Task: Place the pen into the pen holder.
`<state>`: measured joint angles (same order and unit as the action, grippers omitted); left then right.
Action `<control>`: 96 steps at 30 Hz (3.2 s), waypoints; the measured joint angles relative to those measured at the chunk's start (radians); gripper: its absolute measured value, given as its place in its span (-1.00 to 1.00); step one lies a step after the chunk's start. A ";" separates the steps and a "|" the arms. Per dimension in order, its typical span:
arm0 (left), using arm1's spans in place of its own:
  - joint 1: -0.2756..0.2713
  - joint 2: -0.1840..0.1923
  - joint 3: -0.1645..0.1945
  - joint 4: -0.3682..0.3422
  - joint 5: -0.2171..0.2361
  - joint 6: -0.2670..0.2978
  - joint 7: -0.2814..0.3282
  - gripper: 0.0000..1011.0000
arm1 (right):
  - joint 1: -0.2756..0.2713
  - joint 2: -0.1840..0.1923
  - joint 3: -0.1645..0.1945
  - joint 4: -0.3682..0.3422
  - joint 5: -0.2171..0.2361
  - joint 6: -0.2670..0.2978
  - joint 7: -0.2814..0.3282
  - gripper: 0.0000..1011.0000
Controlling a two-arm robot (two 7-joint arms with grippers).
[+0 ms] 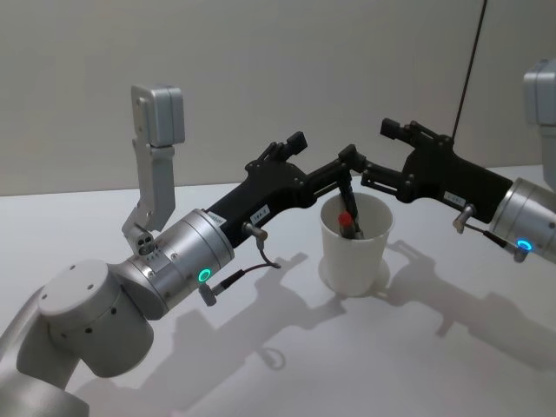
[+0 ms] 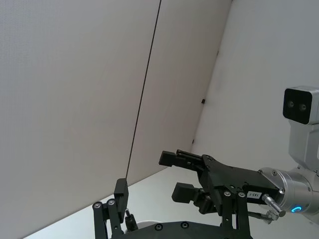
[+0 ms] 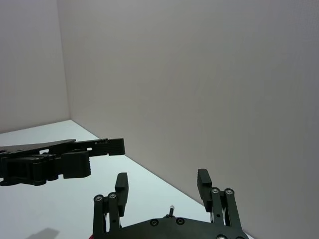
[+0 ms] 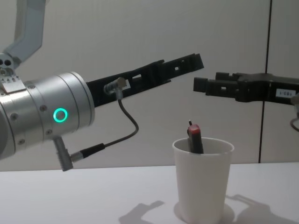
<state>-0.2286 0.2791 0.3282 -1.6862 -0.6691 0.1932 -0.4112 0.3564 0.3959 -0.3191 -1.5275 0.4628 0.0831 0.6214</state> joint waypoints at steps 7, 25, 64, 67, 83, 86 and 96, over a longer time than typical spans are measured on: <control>0.000 0.000 0.000 0.000 0.000 0.000 0.000 0.98 | -0.003 0.002 0.002 -0.004 0.018 0.004 -0.026 0.98; 0.000 0.000 0.000 0.000 0.000 0.000 0.000 0.98 | -0.046 0.039 0.034 -0.052 0.053 0.038 -0.209 0.98; -0.008 0.095 0.116 0.055 0.431 -0.165 0.369 0.98 | -0.316 -0.040 0.085 -0.209 -0.135 -0.033 -0.499 0.98; -0.008 0.100 0.122 0.058 0.454 -0.174 0.387 0.98 | -0.340 -0.048 0.089 -0.223 -0.153 -0.041 -0.523 0.98; -0.009 0.103 0.126 0.060 0.469 -0.180 0.400 0.98 | -0.371 -0.058 0.094 -0.239 -0.175 -0.049 -0.555 0.98; -0.009 0.103 0.126 0.060 0.469 -0.180 0.400 0.98 | -0.371 -0.058 0.094 -0.239 -0.175 -0.049 -0.555 0.98; -0.009 0.103 0.126 0.060 0.469 -0.179 0.400 0.98 | -0.371 -0.059 0.093 -0.239 -0.175 -0.049 -0.555 0.98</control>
<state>-0.2371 0.3821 0.4542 -1.6261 -0.2003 0.0137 -0.0108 -0.0147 0.3374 -0.2259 -1.7669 0.2873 0.0339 0.0667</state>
